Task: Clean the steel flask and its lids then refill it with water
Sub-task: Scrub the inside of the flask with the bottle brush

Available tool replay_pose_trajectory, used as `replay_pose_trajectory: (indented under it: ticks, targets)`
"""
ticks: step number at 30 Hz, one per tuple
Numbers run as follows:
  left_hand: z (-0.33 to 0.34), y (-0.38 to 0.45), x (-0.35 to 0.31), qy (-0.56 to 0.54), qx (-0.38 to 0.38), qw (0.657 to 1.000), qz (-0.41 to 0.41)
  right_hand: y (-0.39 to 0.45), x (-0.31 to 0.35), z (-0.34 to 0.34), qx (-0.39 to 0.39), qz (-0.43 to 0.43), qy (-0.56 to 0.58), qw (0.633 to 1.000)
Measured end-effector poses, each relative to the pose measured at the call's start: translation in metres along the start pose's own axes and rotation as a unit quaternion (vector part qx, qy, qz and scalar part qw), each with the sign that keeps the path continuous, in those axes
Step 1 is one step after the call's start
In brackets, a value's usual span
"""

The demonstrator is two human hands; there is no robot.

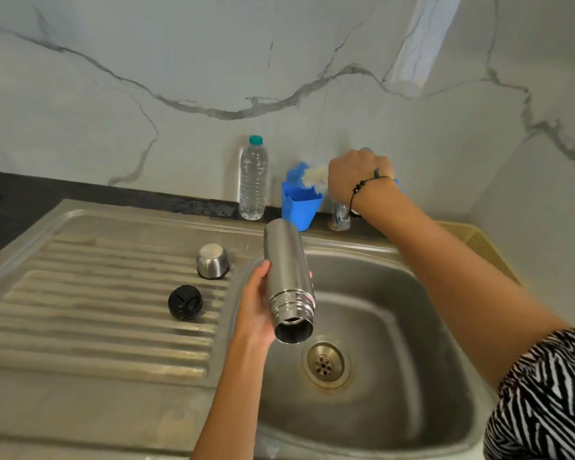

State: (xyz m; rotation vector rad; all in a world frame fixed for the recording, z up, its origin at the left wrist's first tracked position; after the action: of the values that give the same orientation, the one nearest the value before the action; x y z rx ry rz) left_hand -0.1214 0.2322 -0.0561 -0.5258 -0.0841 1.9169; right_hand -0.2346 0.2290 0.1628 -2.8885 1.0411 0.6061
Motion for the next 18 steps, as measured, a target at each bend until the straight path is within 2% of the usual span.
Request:
replay_pose_trajectory:
  ticks: [5,9,14,16,18]
  targets:
    - [0.002,0.000,0.009,-0.007,0.000,1.000,-0.028,-0.021,-0.012,0.002,-0.014,0.033,0.071,0.997]
    - [-0.007,0.004,-0.002,-0.024,-0.042,0.998,0.045,-0.048,-0.021,0.011,-0.028,0.050,0.128,0.990]
    - [-0.013,0.001,-0.016,-0.031,-0.062,0.994,0.090,-0.091,-0.030,0.046,-0.018,0.019,0.190,0.981]
    - [-0.016,0.000,-0.022,-0.035,-0.070,0.990,0.120,-0.109,-0.033,0.067,-0.035,0.002,0.311,0.950]
    - [-0.018,-0.001,-0.031,-0.069,-0.059,0.986,0.141,-0.130,-0.030,0.090,-0.028,-0.026,0.469,0.882]
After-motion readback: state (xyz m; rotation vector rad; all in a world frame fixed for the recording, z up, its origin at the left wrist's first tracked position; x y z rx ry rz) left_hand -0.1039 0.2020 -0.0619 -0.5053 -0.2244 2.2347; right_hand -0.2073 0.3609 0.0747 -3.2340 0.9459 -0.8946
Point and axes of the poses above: each hand's wrist, its own y-axis towards the middle knuckle, its own z-axis out of the palm, x = y × z, the point moved 9 cm from there along y, towards the middle knuckle, and after that the axes turned 1 degree about -x, right-handed, at the moved point
